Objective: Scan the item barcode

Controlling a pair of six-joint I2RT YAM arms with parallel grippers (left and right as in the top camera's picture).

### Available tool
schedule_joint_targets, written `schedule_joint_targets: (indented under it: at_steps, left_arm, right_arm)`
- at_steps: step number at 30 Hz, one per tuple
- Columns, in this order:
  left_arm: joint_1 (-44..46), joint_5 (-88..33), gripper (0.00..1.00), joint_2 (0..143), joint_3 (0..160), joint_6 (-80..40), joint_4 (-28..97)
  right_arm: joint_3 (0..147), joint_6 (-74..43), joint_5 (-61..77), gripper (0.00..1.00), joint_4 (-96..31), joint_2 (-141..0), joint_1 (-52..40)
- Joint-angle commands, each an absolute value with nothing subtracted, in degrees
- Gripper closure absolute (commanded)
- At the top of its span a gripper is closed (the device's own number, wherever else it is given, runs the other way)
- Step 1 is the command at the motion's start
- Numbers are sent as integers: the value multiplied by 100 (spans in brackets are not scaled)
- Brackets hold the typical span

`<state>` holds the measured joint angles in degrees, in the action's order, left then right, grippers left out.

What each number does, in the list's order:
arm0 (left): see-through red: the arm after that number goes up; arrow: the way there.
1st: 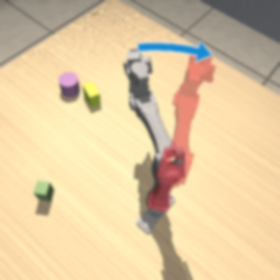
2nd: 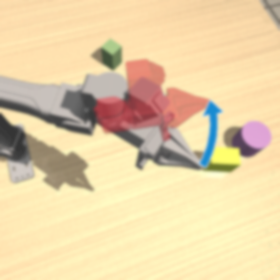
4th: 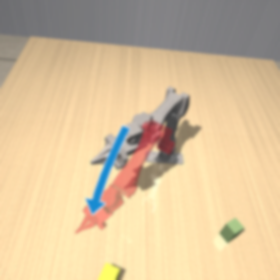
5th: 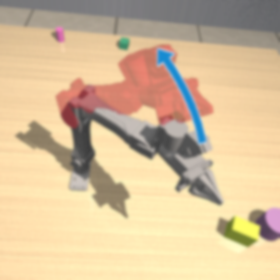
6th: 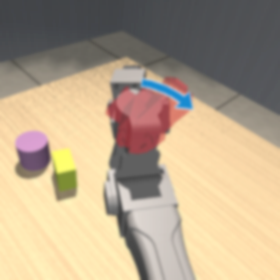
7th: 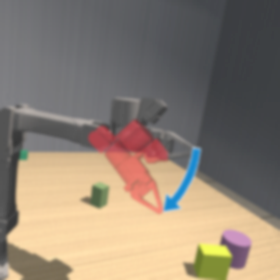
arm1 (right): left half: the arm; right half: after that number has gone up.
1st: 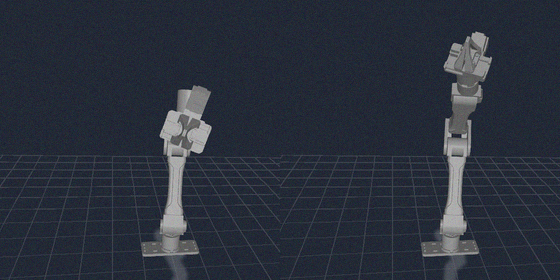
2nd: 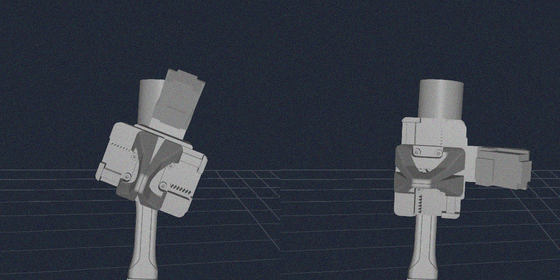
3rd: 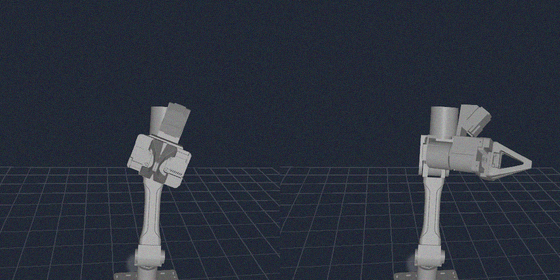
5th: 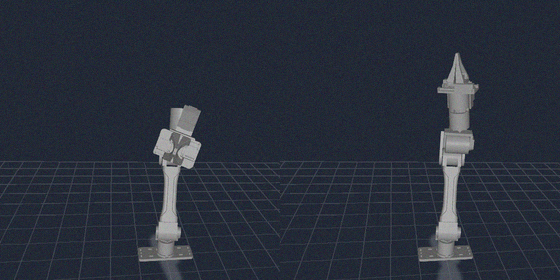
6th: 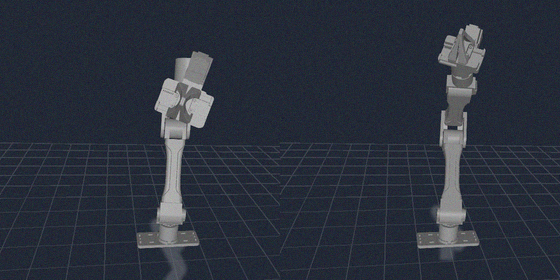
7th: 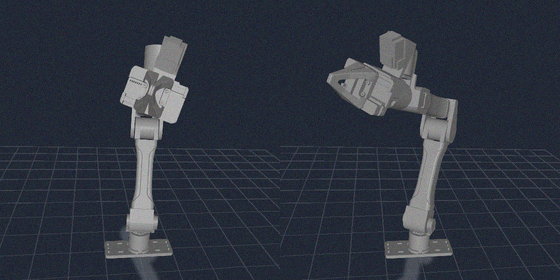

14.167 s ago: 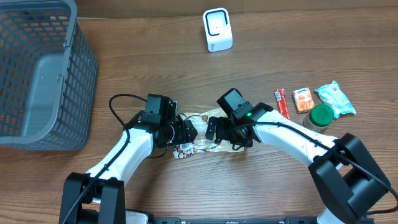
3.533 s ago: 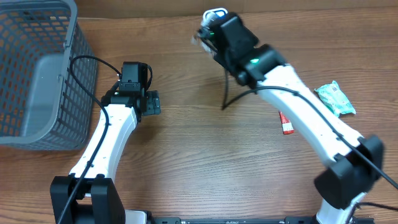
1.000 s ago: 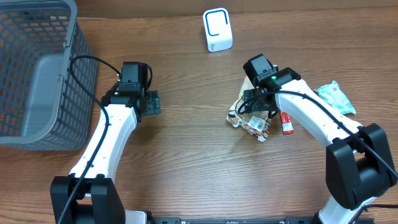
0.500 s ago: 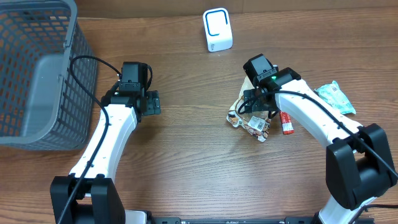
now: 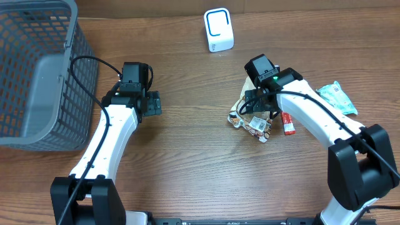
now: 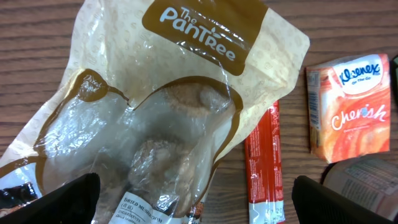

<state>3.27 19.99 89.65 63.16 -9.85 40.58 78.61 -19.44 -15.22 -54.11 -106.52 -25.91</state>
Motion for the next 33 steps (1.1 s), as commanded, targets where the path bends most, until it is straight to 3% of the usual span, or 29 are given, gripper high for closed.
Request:
schedule_joint_targets:
  at_steps: [1, 24, 33]
  left_arm:
    - [311, 2095, 0, 8901, 6375, -878, 4047]
    - [311, 2097, 0, 8901, 6375, -878, 4047]
    - [311, 2097, 0, 8901, 6375, -878, 4047]
  right_arm:
    - [7990, -1944, -1516, 0, -5411, -10116, -2576]
    - [7944, -1883, -1695, 0, -5476, -5238, -2443]
    - [6836, -1750, -1710, 0, -5164, -3050, -2200]
